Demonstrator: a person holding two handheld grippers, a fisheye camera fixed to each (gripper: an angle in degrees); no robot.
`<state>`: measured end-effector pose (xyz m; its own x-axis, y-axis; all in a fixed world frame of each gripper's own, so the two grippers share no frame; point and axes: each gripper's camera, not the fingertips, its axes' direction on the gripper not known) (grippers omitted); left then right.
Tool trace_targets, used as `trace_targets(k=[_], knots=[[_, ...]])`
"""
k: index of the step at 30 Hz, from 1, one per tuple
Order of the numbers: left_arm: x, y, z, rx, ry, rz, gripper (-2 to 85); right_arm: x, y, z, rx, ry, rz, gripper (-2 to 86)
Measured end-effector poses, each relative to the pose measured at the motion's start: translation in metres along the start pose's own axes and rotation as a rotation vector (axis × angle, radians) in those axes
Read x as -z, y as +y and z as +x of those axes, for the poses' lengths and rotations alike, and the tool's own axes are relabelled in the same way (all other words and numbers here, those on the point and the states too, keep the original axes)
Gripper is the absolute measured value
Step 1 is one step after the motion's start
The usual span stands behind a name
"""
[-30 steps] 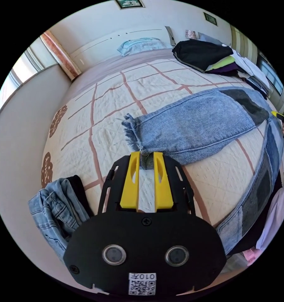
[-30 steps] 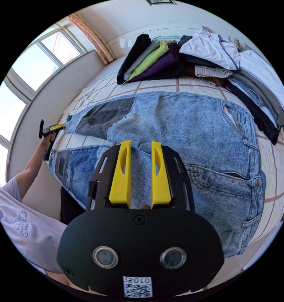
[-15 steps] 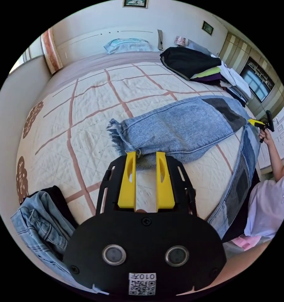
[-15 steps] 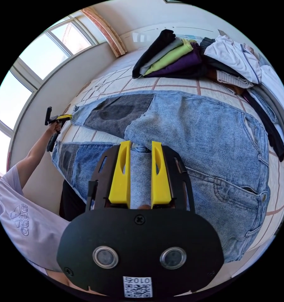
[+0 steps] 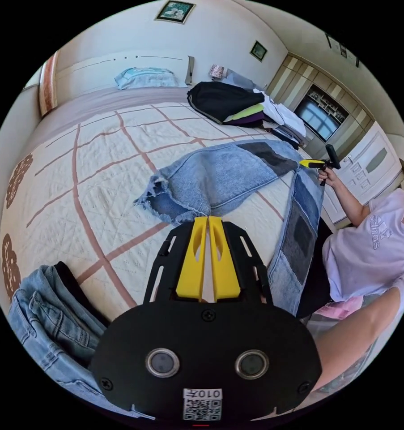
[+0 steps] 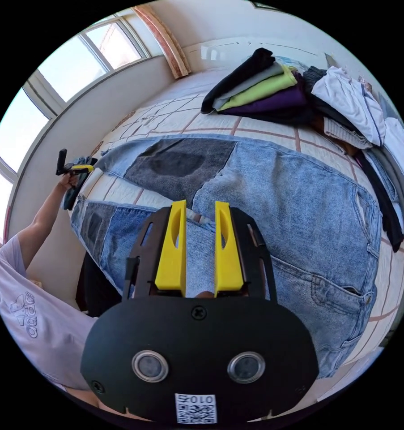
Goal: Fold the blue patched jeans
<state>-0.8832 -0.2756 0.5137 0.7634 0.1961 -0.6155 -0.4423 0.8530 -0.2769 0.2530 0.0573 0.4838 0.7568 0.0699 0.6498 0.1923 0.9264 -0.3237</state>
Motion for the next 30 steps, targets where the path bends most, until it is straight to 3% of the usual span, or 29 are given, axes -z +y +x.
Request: trace_targets(k=[2,5,7,9,11,14,19,23,30], knots=[[0.010,0.005,-0.011,0.082,-0.072,-0.012,-0.2,-0.012,-0.006,0.000,0.003,0.013,-0.017,10.5],[0.016,0.006,-0.032,0.198,-0.013,0.038,-0.2,-0.035,-0.009,-0.002,-0.006,0.006,-0.039,10.6],[-0.014,-0.002,-0.043,0.247,0.055,-0.133,-0.2,-0.047,-0.013,-0.007,-0.026,-0.011,-0.085,10.8],[-0.034,-0.007,-0.048,0.300,0.050,-0.235,-0.2,-0.044,-0.022,-0.027,0.016,-0.033,-0.014,11.0],[-0.027,-0.008,-0.039,0.245,-0.014,-0.161,-0.2,-0.040,-0.052,-0.077,0.201,-0.052,0.104,11.3],[-0.020,-0.004,-0.030,0.227,-0.037,-0.124,-0.2,-0.069,-0.116,-0.160,0.490,-0.140,0.088,13.3],[-0.014,0.007,-0.016,0.207,-0.108,-0.024,-0.1,-0.163,-0.213,-0.296,0.783,-0.211,0.017,15.0],[-0.015,0.008,-0.003,0.127,-0.180,-0.055,0.1,-0.270,-0.245,-0.397,1.016,-0.046,-0.115,14.7],[-0.017,0.017,0.006,0.088,-0.157,-0.052,0.2,-0.373,-0.230,-0.449,1.182,0.171,-0.235,9.3]])
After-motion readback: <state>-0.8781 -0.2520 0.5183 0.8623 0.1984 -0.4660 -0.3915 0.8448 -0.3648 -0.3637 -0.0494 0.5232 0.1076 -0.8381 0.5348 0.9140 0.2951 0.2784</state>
